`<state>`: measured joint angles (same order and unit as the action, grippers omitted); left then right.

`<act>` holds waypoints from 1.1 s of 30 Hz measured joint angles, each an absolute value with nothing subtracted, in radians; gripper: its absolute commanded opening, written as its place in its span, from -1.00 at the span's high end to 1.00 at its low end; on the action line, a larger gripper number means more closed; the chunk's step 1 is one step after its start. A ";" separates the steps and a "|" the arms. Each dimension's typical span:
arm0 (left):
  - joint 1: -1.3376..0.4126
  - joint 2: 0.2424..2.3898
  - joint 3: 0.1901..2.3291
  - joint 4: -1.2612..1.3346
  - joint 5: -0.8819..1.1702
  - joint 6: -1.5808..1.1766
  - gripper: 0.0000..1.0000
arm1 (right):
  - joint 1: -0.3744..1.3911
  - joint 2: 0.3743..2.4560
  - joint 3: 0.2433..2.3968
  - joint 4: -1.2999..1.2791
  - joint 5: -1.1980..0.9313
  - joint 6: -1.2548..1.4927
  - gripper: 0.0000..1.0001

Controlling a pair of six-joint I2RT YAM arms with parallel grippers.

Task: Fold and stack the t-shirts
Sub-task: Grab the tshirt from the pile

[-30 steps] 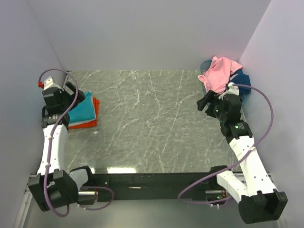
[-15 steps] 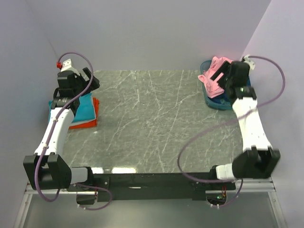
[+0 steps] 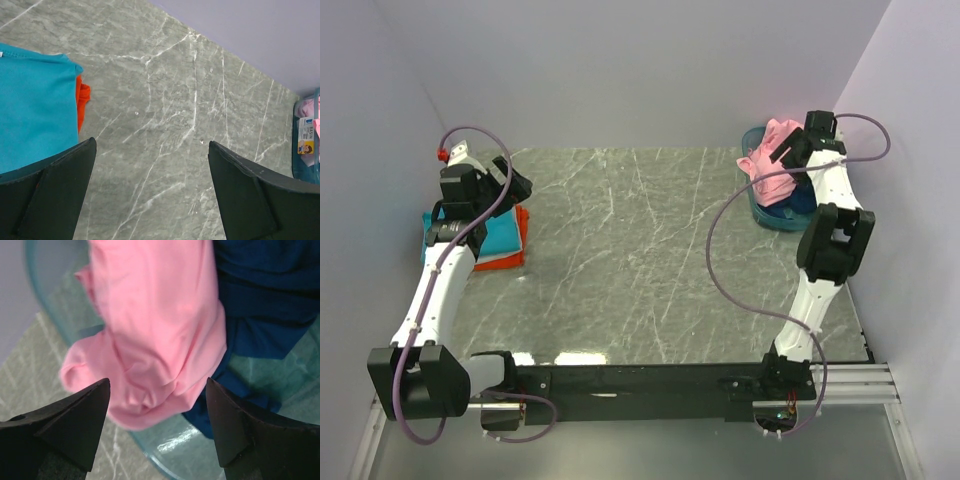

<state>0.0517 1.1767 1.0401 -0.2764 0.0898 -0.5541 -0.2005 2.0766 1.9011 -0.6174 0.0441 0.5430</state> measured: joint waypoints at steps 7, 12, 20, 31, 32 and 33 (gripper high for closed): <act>0.052 1.188 1.040 -0.275 0.111 -0.554 -0.99 | -0.228 2.212 1.986 -0.661 0.048 0.558 -0.66; 0.052 1.195 1.040 -0.281 0.112 -0.555 -0.99 | -0.230 2.311 2.090 -0.686 0.048 0.557 -0.62; 0.052 1.169 1.040 -0.335 0.096 -0.558 -0.99 | -0.230 2.358 2.101 -0.696 0.040 0.560 -0.13; 0.052 1.029 1.010 -0.366 0.064 -0.558 -0.99 | -0.225 2.318 2.077 -0.665 -0.064 0.582 1.00; 0.052 1.024 1.007 -0.365 0.062 -0.559 -0.99 | -0.223 2.292 2.062 -0.661 -0.067 0.584 1.00; 0.052 1.017 1.000 -0.364 0.060 -0.560 -0.99 | -0.221 2.270 2.051 -0.656 -0.068 0.587 1.00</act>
